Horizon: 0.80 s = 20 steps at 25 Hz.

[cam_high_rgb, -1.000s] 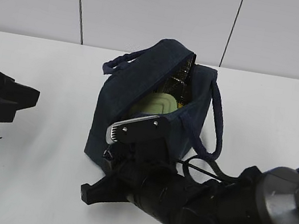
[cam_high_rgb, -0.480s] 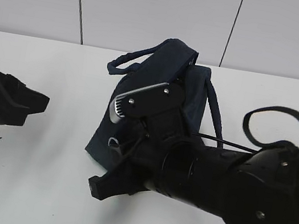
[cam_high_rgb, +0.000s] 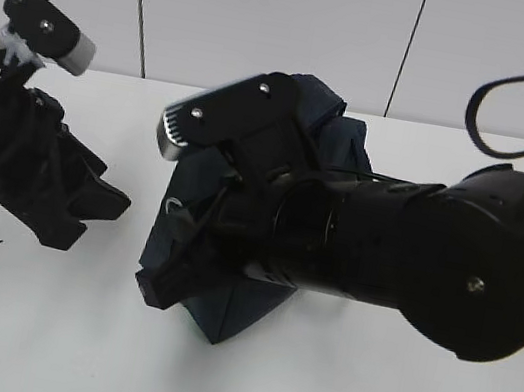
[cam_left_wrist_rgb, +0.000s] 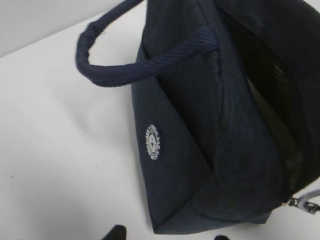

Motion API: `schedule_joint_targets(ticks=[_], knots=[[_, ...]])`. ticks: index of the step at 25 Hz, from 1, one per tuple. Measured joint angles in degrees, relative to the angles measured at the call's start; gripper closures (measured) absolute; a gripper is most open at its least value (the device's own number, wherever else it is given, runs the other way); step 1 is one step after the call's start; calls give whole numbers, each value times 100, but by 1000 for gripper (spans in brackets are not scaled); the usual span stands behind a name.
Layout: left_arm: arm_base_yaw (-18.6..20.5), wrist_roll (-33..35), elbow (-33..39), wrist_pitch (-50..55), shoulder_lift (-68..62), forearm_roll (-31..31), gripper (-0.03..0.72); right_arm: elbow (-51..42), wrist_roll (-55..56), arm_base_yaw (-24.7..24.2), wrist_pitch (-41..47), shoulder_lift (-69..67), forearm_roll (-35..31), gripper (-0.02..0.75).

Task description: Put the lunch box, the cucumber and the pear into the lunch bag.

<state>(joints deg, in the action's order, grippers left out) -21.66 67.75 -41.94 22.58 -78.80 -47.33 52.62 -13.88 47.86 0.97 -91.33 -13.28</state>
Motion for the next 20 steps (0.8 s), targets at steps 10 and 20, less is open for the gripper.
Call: schedule_joint_targets(ticks=[10,20], knots=[[-2,1664,-23,63,-604,-1091,368,204,-189,-34,430,185,0,732],[-2,3508,-97,690,-840,-2520,466,213,-207,-66,515,288,34,732]])
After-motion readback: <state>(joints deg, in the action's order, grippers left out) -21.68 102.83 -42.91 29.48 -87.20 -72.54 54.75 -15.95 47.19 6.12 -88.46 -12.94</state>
